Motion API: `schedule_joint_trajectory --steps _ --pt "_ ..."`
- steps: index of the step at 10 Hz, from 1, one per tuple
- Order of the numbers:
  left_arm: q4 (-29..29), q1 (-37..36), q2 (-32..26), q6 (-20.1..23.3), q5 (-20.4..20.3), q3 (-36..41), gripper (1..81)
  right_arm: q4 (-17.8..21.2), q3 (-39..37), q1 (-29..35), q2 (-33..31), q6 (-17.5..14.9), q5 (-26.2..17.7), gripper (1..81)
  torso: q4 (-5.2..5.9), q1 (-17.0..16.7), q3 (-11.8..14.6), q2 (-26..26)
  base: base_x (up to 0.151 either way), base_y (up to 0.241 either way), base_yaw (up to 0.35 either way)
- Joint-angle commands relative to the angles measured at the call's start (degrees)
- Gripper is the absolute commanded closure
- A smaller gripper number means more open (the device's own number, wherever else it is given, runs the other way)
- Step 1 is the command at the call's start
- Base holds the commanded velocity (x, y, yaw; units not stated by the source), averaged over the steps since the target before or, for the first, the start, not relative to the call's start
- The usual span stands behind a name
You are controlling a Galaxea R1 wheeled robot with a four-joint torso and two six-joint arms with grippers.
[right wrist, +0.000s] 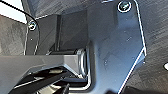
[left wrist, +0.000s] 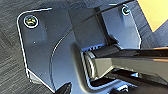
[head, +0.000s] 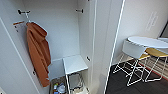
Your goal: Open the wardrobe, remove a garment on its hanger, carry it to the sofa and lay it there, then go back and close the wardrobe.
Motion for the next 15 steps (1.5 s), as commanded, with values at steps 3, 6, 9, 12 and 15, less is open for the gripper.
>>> schedule_joint_trajectory --steps 3,6,9,12,15 --pt "-0.33 -1.97 0.0 -0.09 2.88 0.3 1.0 0.13 -0.19 1.51 0.02 -0.18 -2.99 1.0 0.0 0.05 0.0 0.0 0.0 0.0 0.291" --pt "-0.33 -1.97 0.0 -0.09 2.88 0.3 1.0 0.13 -0.28 1.51 0.02 -0.18 -2.99 1.0 0.0 0.05 0.02 0.0 0.0 0.0 0.29" --pt "-0.33 -1.97 0.0 -0.09 2.97 0.3 1.0 0.13 -0.28 1.68 0.02 -0.18 -2.99 1.0 0.0 0.05 0.02 0.0 0.0 0.0 0.23" --pt "-0.25 -1.97 0.09 -0.09 2.97 0.3 1.0 0.13 -0.37 1.68 0.02 -0.27 -2.99 1.0 0.0 0.05 0.02 0.0 0.0 0.0 0.151" --pt "-0.33 -1.97 0.0 -0.09 2.88 0.3 1.0 0.22 -0.37 1.6 -0.07 -0.27 -2.99 1.0 0.0 0.05 0.02 0.0 0.0 0.0 0.0"
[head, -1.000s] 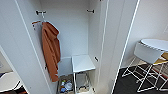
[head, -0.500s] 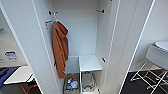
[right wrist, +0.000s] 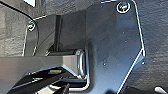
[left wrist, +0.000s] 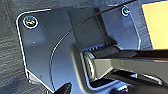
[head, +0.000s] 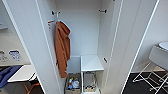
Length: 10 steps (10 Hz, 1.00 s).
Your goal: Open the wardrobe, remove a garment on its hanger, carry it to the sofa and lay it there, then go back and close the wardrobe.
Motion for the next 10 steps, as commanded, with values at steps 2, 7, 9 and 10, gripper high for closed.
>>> schedule_joint_trajectory --steps 2,7,9,10 --pt "-0.31 -1.97 -0.13 -0.08 2.77 0.3 1.0 0.22 0.01 1.4 -0.07 -0.16 -2.97 1.0 0.0 0.05 0.0 0.0 0.0 0.0 0.0" --pt "-0.4 -1.97 -0.22 -0.34 2.42 0.3 1.0 0.22 0.01 1.49 0.11 -0.16 -2.97 1.0 0.0 0.05 0.0 0.0 0.029 0.0 0.0" --pt "-0.4 -1.88 -0.31 -0.34 2.33 0.3 1.0 0.22 0.01 1.49 0.29 -0.16 -2.97 1.0 0.0 0.05 0.02 -0.09 0.096 0.0 0.0" --pt "-0.4 -1.88 -0.31 -0.34 2.33 0.3 1.0 0.22 0.01 1.4 0.29 -0.16 -2.97 1.0 0.0 0.05 0.02 -0.07 0.113 0.0 0.0"
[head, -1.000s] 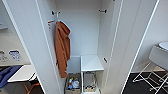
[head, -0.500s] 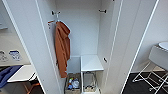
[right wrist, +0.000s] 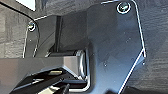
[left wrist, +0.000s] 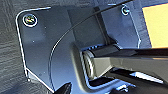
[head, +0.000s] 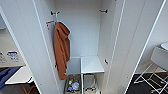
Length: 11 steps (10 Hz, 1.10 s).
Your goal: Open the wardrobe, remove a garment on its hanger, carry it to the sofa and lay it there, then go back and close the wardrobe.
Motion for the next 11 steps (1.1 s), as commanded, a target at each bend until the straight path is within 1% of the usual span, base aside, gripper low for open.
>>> schedule_joint_trajectory --steps 1,7,8,9,11 --pt "-0.29 -2.1 -0.28 -0.1 2.68 0.3 1.0 0.22 0.01 1.17 0.11 -0.18 -3.1 1.0 0.0 0.01 0.0 0.0 0.116 0.0 0.0" --pt "-0.29 -2.01 -0.28 -0.1 2.68 0.3 1.0 0.22 0.01 1.17 0.2 -0.18 -3.1 1.0 0.0 0.06 0.0 0.0 0.115 0.0 0.0" --pt "-0.29 -2.01 -0.28 -0.1 2.68 0.3 1.0 0.22 0.01 1.17 0.2 -0.18 -3.1 1.0 0.0 0.08 0.0 0.0 0.073 0.0 0.0" --pt "-0.38 -2.01 -0.28 -0.1 2.68 0.3 1.0 0.22 0.01 1.26 0.2 -0.18 -3.1 1.0 0.0 0.1 0.0 0.02 0.0 0.0 0.0" --pt "-2.56 -2.01 -0.46 -0.1 2.77 0.3 1.0 0.22 0.01 1.34 0.29 -0.18 -3.1 1.0 0.0 0.12 0.0 0.05 0.0 0.0 0.0"
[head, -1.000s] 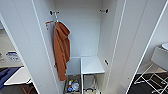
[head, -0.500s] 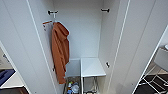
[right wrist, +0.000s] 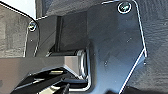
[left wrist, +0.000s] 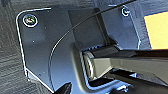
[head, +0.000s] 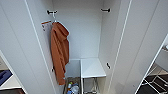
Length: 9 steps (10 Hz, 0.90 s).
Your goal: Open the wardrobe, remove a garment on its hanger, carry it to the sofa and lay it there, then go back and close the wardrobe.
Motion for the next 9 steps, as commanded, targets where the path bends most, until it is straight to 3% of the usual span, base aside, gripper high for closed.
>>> schedule_joint_trajectory --steps 1,3,5,6,8,9 --pt "-5.58 -2.19 -0.55 -1.15 3.01 0.13 1.0 0.13 0.01 1.67 0.16 -0.18 -3.0 1.0 0.0 0.0 0.0 0.0 0.0 0.0 0.0" --pt "-14.23 -1.92 -1.07 -1.95 4.59 -1.8 1.0 0.22 -0.16 1.85 -0.19 -0.1 -2.92 1.0 0.0 0.0 0.0 0.0 0.0 0.0 0.0" --pt "-14.5 -0.87 -2.22 -0.73 5.56 -1.72 1.0 0.22 -0.08 2.9 -0.11 0.17 -3.0 1.0 0.0 0.0 0.0 0.0 0.0 0.0 0.0" --pt "-14.57 -0.96 -2.22 3.64 5.82 -1.63 1.0 0.4 0.18 3.25 -0.02 0.26 -3.18 1.0 0.0 0.0 0.0 0.0 0.0 0.0 0.0" --pt "-23.81 -0.96 -2.74 12.47 5.65 -1.63 1.0 0.4 1.32 3.25 -0.45 0.26 -3.09 1.0 0.0 0.0 0.0 0.0 0.0 0.0 0.0" --pt "-25.47 -0.96 -3.26 15.1 5.64 -1.2 1.0 0.4 2.89 3.43 -1.41 0.26 -3.09 1.0 0.0 0.0 0.0 0.0 0.0 0.0 0.0"
